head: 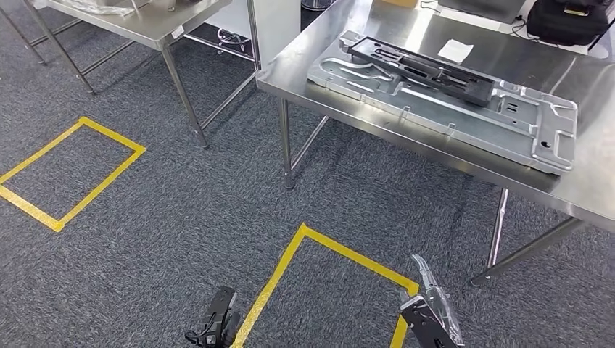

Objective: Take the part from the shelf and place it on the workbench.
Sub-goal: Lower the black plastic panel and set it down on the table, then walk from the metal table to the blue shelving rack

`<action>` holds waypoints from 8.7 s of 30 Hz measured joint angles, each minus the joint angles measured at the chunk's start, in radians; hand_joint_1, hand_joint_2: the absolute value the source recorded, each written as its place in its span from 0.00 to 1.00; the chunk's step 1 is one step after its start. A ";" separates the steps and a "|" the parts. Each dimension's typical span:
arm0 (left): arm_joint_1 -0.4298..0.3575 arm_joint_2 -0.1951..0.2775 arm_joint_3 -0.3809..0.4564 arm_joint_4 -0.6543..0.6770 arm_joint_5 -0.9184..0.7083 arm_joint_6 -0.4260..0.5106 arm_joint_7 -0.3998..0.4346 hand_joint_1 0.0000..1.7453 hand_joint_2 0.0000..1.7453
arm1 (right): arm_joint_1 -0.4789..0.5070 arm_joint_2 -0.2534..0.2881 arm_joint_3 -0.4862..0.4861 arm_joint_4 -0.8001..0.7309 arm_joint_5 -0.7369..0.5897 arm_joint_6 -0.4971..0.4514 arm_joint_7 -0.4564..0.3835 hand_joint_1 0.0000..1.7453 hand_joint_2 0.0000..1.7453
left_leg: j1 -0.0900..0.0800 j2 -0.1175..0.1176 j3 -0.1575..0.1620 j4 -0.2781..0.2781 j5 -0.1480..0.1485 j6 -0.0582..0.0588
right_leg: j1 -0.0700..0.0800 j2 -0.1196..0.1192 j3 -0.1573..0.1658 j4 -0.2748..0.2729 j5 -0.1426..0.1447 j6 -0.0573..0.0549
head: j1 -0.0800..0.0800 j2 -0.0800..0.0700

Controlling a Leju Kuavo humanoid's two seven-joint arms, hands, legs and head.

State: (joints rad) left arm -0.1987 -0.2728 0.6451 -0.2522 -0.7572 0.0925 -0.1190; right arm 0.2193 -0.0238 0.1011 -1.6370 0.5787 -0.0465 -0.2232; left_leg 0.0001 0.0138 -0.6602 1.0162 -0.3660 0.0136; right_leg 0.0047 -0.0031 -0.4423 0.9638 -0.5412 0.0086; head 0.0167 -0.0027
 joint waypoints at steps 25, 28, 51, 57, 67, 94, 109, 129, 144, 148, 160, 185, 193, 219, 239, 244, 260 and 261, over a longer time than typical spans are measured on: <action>0.006 0.002 -0.023 -0.001 -0.027 -0.010 0.040 0.00 0.00 | 0.016 0.071 0.017 0.133 -0.010 -0.006 -0.032 0.00 0.00 | -0.004 0.008 0.150 -0.029 -0.130 0.034 | -0.012 0.000 -0.185 0.181 0.044 0.028 | 0.005 0.000; 0.004 0.002 -0.030 -0.001 -0.035 -0.012 0.044 0.00 0.00 | 0.014 0.083 0.019 0.141 -0.010 -0.006 -0.039 0.00 0.00 | -0.009 0.015 0.143 -0.026 -0.126 0.023 | -0.002 -0.014 -0.102 0.039 0.069 0.007 | 0.005 0.000; 0.006 0.013 -0.062 -0.001 -0.061 -0.036 0.063 0.00 0.00 | 0.001 0.125 0.081 0.218 -0.077 0.007 -0.059 0.00 0.00 | 0.011 -0.005 0.105 -0.005 -0.110 0.026 | -0.017 0.010 -0.234 0.268 -0.045 0.037 | 0.008 0.000; 0.009 0.013 -0.068 -0.001 -0.068 -0.033 0.062 0.00 0.00 | 0.004 0.138 0.081 0.251 -0.100 0.000 -0.080 0.00 0.00 | 0.006 0.008 0.103 -0.001 -0.112 0.023 | -0.011 -0.009 -0.145 0.106 0.058 0.019 | 0.008 0.000; 0.007 0.012 -0.079 -0.001 -0.072 -0.037 0.059 0.00 0.00 | -0.003 0.165 0.079 0.287 -0.138 0.006 -0.092 0.00 0.00 | 0.007 -0.002 -0.011 0.249 -0.245 -0.022 | -0.010 0.009 -0.115 0.024 0.079 -0.019 | -0.002 0.000; 0.005 -0.041 -0.162 -0.014 -0.036 -0.016 0.056 0.00 0.00 | -0.014 0.216 0.037 0.332 -0.168 0.034 -0.101 0.00 0.00 | 0.008 0.013 0.077 0.050 -0.144 -0.013 | -0.006 -0.006 -0.113 0.023 0.079 -0.015 | 0.003 0.000; 0.026 -0.040 -0.176 -0.014 -0.037 0.019 0.053 0.00 0.00 | -0.019 0.249 0.032 0.412 -0.200 0.030 -0.120 0.00 0.00 | 0.016 -0.017 0.087 0.012 -0.108 0.016 | -0.009 0.028 -0.146 0.093 0.039 0.022 | 0.002 0.000; 0.023 -0.037 -0.169 -0.014 0.014 0.035 0.081 0.00 0.00 | -0.036 0.251 0.032 0.434 -0.224 0.038 -0.114 0.00 0.00 | 0.013 -0.004 -0.026 0.276 -0.241 -0.028 | -0.007 0.014 -0.120 0.033 0.078 -0.023 | -0.002 0.000; 0.005 -0.045 -0.158 -0.014 0.036 0.068 0.094 0.00 0.00 | -0.044 0.244 0.045 0.439 -0.251 0.047 -0.111 0.00 0.00 | 0.015 0.001 0.085 0.007 -0.104 0.023 | -0.018 0.012 -0.262 0.323 -0.059 0.040 | 0.007 0.000; 0.000 -0.045 -0.158 -0.014 0.043 0.062 0.095 0.00 0.00 | -0.047 0.239 0.059 0.439 -0.255 0.043 -0.110 0.00 0.00 | 0.014 0.012 0.091 0.007 -0.107 0.017 | -0.018 -0.010 -0.168 0.135 0.050 0.033 | 0.007 0.000; -0.003 -0.039 -0.152 -0.014 0.056 0.044 0.104 0.00 0.00 | -0.054 0.234 0.083 0.433 -0.275 0.028 -0.111 0.00 0.00 | 0.014 -0.004 -0.030 0.278 -0.234 -0.026 | -0.011 0.018 -0.122 0.032 0.082 -0.020 | -0.002 0.000; -0.012 -0.029 -0.152 -0.014 0.049 0.011 0.135 0.00 0.00 | -0.033 0.224 0.092 0.449 -0.291 0.006 -0.126 0.00 0.00 | 0.011 0.017 0.099 0.018 -0.131 -0.016 | -0.010 -0.005 -0.131 0.033 0.088 -0.004 | 0.006 0.000; -0.011 -0.025 -0.152 -0.014 0.052 0.004 0.145 0.00 0.00 | -0.032 0.224 0.097 0.455 -0.294 0.005 -0.126 0.00 0.00 | 0.013 -0.009 0.030 0.156 -0.161 -0.022 | -0.009 0.031 -0.130 0.042 0.084 -0.015 | -0.002 0.000; -0.017 -0.022 -0.153 -0.014 0.054 -0.012 0.161 0.00 0.00 | -0.029 0.217 0.109 0.463 -0.306 0.005 -0.134 0.00 0.00 | 0.011 -0.001 0.013 0.211 -0.232 -0.021 | -0.010 0.006 -0.123 0.024 0.091 -0.020 | -0.002 0.000; -0.013 -0.018 -0.153 -0.014 0.055 -0.017 0.167 0.00 0.00 | -0.027 0.212 0.112 0.480 -0.306 0.004 -0.135 0.00 0.00 | 0.011 0.011 0.096 0.009 -0.110 0.026 | -0.013 -0.002 -0.202 0.192 0.038 0.030 | 0.008 0.000; -0.014 -0.019 -0.153 -0.014 0.055 -0.017 0.168 0.00 0.00 | -0.028 0.212 0.114 0.481 -0.306 0.003 -0.135 0.00 0.00 | 0.007 0.024 0.102 0.006 -0.114 0.002 | 0.001 -0.014 -0.135 0.048 0.080 0.003 | 0.007 0.000; -0.010 -0.014 -0.153 -0.014 0.055 -0.017 0.176 0.00 0.00 | -0.030 0.213 0.117 0.488 -0.307 -0.001 -0.135 0.00 0.00 | 0.012 -0.008 0.036 0.146 -0.149 -0.021 | -0.009 0.032 -0.125 0.040 0.084 -0.015 | -0.003 0.000; -0.010 -0.013 -0.153 -0.014 0.056 -0.017 0.176 0.00 0.00 | -0.030 0.213 0.118 0.488 -0.307 -0.002 -0.135 0.00 0.00 | 0.011 -0.014 0.061 0.092 -0.129 -0.014 | -0.008 0.037 -0.128 0.044 0.083 -0.008 | -0.003 0.000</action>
State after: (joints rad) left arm -0.2090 -0.2859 0.4921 -0.2659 -0.7015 0.0756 0.0571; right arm 0.1889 0.1895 0.2191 -1.1485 0.2720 -0.0484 -0.3586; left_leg 0.0107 0.0000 -0.5993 1.1081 -0.4948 -0.0007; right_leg -0.0036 0.0340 -0.5701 1.0077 -0.4586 0.0010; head 0.0135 -0.0027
